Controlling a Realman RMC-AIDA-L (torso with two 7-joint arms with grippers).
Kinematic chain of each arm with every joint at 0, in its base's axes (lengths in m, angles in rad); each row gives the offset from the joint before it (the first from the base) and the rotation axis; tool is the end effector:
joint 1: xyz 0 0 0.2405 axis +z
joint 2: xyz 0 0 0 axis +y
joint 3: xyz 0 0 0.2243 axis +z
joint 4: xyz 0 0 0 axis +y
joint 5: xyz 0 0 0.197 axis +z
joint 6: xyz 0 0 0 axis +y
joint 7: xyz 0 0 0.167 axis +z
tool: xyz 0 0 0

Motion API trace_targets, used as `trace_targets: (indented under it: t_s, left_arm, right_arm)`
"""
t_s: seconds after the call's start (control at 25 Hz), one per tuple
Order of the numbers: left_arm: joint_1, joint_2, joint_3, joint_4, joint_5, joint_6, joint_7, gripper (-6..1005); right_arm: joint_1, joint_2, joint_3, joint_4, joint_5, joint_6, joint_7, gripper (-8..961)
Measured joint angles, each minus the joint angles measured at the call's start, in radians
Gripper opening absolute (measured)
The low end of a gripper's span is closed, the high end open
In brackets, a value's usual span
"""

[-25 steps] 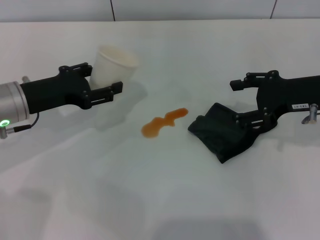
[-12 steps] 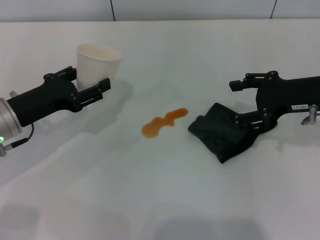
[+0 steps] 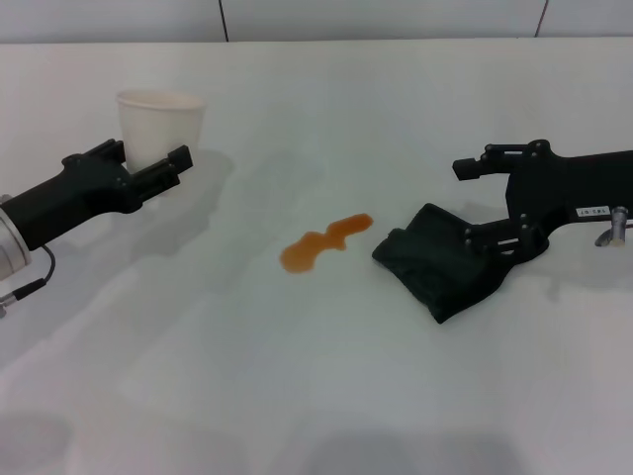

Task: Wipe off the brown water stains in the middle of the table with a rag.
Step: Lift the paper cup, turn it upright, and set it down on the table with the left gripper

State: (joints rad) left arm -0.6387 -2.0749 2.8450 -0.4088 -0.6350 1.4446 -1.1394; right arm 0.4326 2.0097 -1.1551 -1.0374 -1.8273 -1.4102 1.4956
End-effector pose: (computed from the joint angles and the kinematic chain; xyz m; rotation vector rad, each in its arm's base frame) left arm -0.2712 0.3315 0.0052 -2.2437 -0.8589 -0.8318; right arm 0.1851 0.3291 0.0121 -2.7997 0.2244 0.4132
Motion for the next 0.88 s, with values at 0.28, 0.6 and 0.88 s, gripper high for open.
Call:
trace_targets:
  t_s: [0.28, 0.6, 0.88]
  left_arm:
    - [-0.021, 0.004, 0.002, -0.008, 0.067, -0.011, -0.064, 705]
    - [-0.029, 0.012, 0.002, -0.047, 0.141, -0.008, 0.019, 705]
    - [-0.014, -0.003, 0.001, -0.006, 0.088, -0.054, 0.167, 703]
  right_arm:
    - [0.000, 0.001, 0.000, -0.002, 0.002, 0.000, 0.000, 841]
    - [-0.001, 0.000, 0.000, 0.000, 0.002, 0.001, -0.003, 841]
    - [-0.002, 0.000, 0.000, 0.000, 0.011, 0.001, -0.012, 841]
